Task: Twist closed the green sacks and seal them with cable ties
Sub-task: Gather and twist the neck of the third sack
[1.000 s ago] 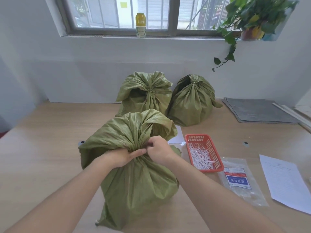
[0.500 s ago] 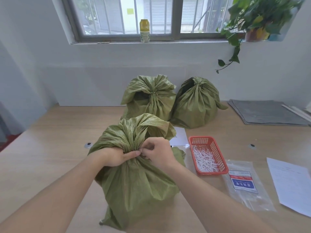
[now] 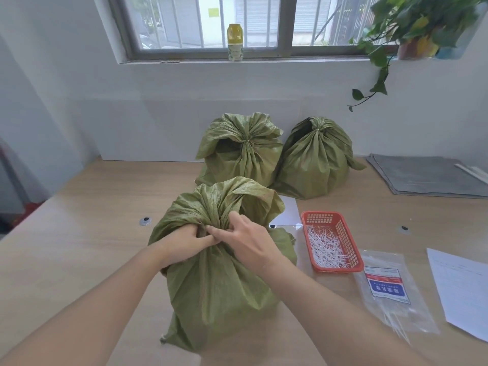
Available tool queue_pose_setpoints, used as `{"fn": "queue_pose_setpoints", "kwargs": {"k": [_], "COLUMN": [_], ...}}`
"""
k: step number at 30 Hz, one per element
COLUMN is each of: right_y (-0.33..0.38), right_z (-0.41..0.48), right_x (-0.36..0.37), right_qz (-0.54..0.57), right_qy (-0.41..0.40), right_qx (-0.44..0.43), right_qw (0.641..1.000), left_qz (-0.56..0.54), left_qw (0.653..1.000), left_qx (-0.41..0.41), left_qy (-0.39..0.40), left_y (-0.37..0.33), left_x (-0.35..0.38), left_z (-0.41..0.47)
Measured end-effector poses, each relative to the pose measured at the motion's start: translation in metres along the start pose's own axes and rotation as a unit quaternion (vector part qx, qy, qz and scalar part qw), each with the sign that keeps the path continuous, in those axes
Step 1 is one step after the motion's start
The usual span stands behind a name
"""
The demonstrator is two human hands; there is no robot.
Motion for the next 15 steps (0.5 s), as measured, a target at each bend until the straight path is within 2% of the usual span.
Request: {"fn": "queue_pose_setpoints", "kwargs": {"k": [4,7,12,15], "right_y": [0.002,0.005,0.012,0.008], "right_z": [0.003,0.004,0.006,0.008], "right_x": [0.007,0.009,0.007,0.013], "right_qz": [-0.018,-0.009,-0.016,-0.028], "right_qy": [0.004,0.012,0.023,0.021], "right_qx": [0.025,0.04,-0.001,0.004], "right_qw": [1.0,0.999,1.0,0.999], "left_qz": [-0.129,-0.161,-0.141,-0.137], "left_qw": [0.985,0.98,0.982,0.977], "left_qx": [-0.096,-0.073,-0.052,-0.055], "left_qy": [-0.057,-0.091,-0.118,-0.153], "left_y": [0.011,0.015,0.02,0.021], "left_x": [0.0,-0.005,-0.015,-0.023], "left_z": [-0.007,-0.005,-0.005,-0.004]}}
Point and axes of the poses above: each hand's wrist, its own z-axis towards the middle knuckle, its own x-axis out of the palm, y = z × x, the point moved 8 cm from there along z, towards the middle knuckle, and after that the axes turned 12 degrees about -y, right-handed, at the moved point
